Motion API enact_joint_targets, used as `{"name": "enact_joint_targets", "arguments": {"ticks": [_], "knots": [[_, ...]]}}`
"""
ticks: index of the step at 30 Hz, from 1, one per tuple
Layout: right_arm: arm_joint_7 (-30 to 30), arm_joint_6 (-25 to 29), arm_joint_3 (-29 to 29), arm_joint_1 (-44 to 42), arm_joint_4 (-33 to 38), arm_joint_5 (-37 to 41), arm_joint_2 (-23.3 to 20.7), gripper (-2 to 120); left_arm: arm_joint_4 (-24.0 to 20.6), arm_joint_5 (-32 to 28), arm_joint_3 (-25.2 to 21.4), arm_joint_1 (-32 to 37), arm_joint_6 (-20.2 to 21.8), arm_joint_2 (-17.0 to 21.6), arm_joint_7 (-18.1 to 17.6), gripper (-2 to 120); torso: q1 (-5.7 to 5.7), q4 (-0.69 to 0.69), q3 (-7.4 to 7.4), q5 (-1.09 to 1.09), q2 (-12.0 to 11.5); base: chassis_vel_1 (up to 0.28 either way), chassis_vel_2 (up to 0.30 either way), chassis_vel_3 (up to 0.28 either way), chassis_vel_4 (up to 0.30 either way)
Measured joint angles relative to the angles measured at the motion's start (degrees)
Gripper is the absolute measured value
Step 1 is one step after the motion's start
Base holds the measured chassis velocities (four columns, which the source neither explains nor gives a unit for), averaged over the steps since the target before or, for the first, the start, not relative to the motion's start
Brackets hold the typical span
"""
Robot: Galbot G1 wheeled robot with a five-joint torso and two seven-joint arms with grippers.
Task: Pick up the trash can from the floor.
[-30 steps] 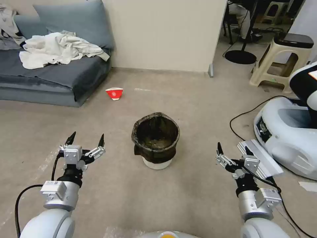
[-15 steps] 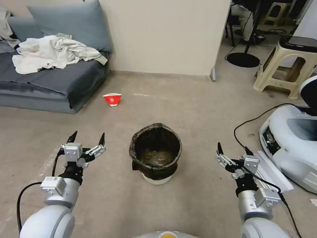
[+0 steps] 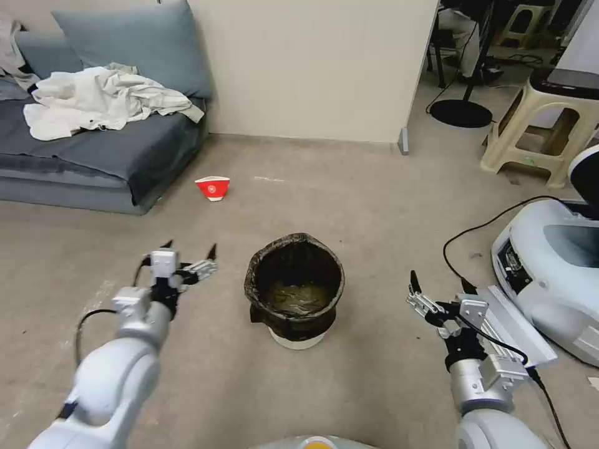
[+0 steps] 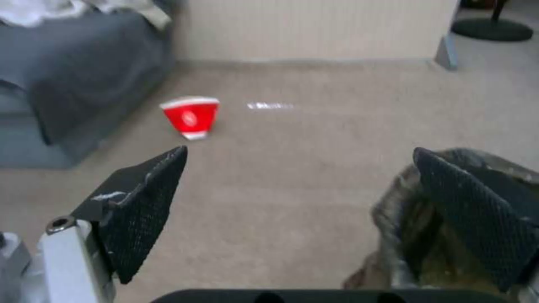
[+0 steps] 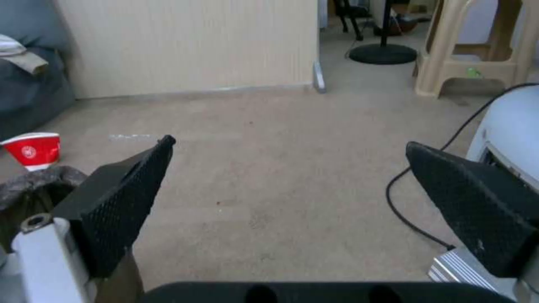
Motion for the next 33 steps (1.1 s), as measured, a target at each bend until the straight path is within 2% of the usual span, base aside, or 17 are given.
{"name": "enact_joint_targets", "arguments": {"ticks": [4,6,7,8,11,12,14,15,18,33], "knots": [[0.43,1.18,0.16,-0.8,-0.67,-0.05,0.02,100,2.39,-0.07,6.33,-6.17,4.49,-1.93,-4.84,100,0.0,-0.02,0.0,0.0,0.0,0.0,0.0,0.0,0.0],[0.48,1.32,0.19,-0.81,-0.75,-0.07,0.02,100,2.67,-0.16,6.96,-6.86,5.32,-2.14,-5.53,100,0.0,-0.02,0.0,0.0,0.0,0.0,0.0,0.0,0.0],[0.57,1.55,0.22,-0.8,-0.94,-0.13,0.13,100,3.36,-0.94,8.44,-8.51,7.9,-2.56,-7.26,100,0.0,-0.01,0.0,0.01,0.0,0.0,0.0,0.0,0.0],[0.57,1.55,0.22,-0.8,-0.94,-0.13,0.13,100,3.36,-0.94,8.44,-8.51,7.9,-2.56,-7.26,100,0.0,-0.01,0.0,0.01,0.0,0.0,0.0,0.0,0.0],[0.57,1.57,-0.09,-0.5,-1.28,-0.24,0.34,100,3.98,-3.31,10.11,-10.55,13.15,-2.82,-8.98,100,0.0,-0.01,0.0,0.01,0.0,0.0,0.0,0.0,0.0],[0.57,1.57,-0.09,-0.5,-1.28,-0.24,0.34,100,3.98,-3.31,10.11,-10.55,13.15,-2.82,-8.98,100,0.0,-0.01,0.0,0.01,0.0,0.0,0.0,0.0,0.0],[0.57,1.57,-0.27,-0.33,-1.6,-0.28,0.31,100,4.23,-6.3,11.25,-11.71,18.01,-2.93,-12.02,100,0.0,0.01,0.0,0.0,0.0,0.0,0.0,0.0,0.0],[0.57,1.57,-0.27,-0.33,-1.6,-0.28,0.31,100,4.23,-6.3,11.25,-11.71,18.01,-2.93,-12.02,100,0.0,0.01,0.0,0.0,0.0,0.0,0.0,0.0,0.0],[0.57,1.57,-0.21,-0.31,-1.89,-0.28,0.13,100,4.87,-11.26,12.34,-13.08,21.68,-3.09,-15.43,100,0.0,-0.01,0.0,0.0,0.0,0.0,0.0,0.0,0.0],[0.62,1.8,-0.49,-0.52,-2.32,-0.45,0.74,100,10.66,-13.59,15.13,-16.51,21.88,-3.59,-16.03,100,0.0,0.0,0.0,0.0,0.0,0.0,0.0,0.0,0.0]]}}
